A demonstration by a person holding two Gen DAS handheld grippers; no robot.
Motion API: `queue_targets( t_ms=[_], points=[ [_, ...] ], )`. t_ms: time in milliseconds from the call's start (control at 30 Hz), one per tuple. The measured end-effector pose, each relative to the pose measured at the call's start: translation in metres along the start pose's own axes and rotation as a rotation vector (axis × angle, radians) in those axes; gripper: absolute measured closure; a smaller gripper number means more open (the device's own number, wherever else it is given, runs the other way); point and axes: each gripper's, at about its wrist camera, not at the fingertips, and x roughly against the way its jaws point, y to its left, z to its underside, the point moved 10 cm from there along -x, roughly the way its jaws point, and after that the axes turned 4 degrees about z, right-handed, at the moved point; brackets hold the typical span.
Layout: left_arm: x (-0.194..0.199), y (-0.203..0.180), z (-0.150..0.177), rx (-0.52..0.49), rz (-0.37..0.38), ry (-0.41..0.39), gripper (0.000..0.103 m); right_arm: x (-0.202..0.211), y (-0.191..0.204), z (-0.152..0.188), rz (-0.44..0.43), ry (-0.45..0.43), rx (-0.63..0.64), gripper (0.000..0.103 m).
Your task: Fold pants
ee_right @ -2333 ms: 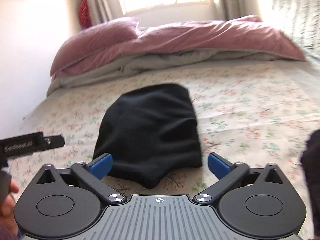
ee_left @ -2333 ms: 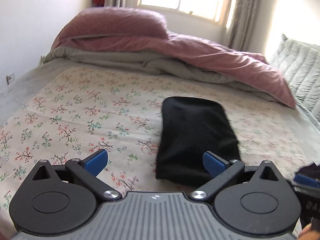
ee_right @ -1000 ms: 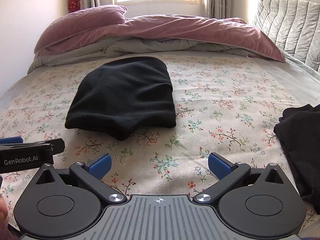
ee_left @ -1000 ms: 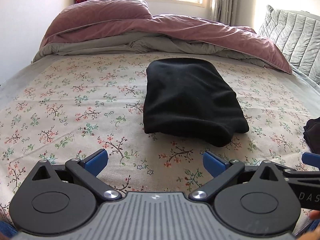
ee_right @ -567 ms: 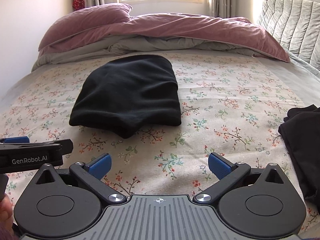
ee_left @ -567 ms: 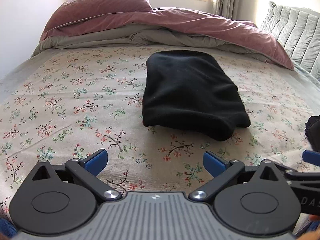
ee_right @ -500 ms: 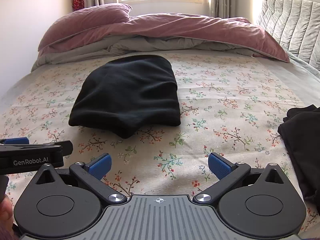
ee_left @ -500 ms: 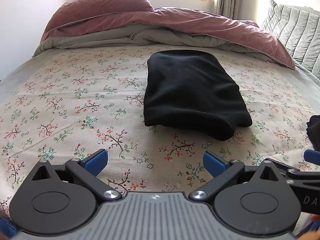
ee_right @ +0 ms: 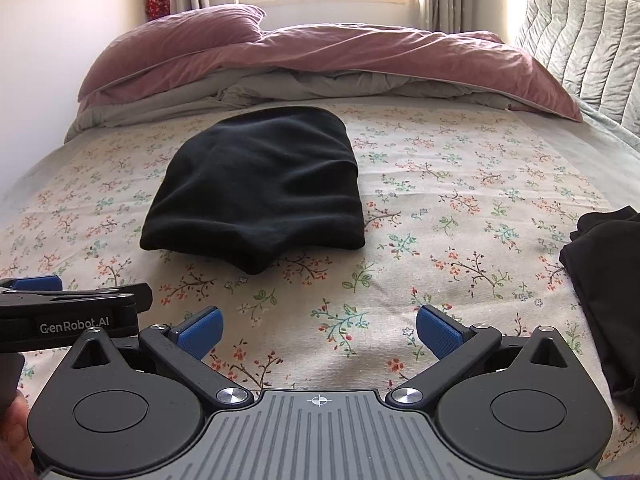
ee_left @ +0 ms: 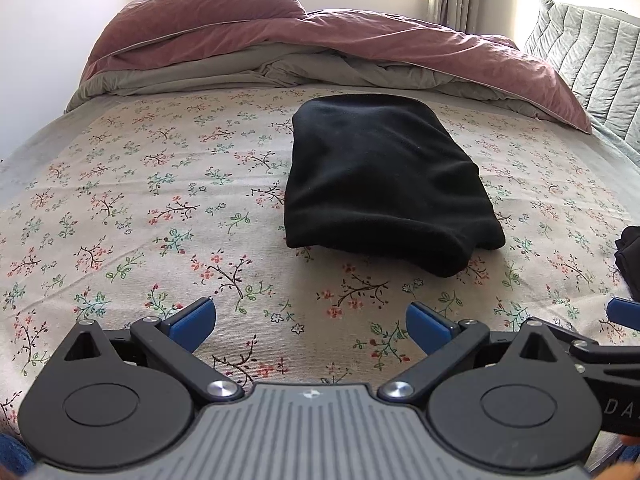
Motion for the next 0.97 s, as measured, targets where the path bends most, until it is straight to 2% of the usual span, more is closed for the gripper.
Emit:
queue_targets(
  t_ms=[967],
  points=[
    [-0.004, -0.01, 0.004, -0.015, 0.009, 0.009, 0.0, 0.0, -0.003, 0.0, 0.008, -0.002, 0.01, 0.0]
  ],
)
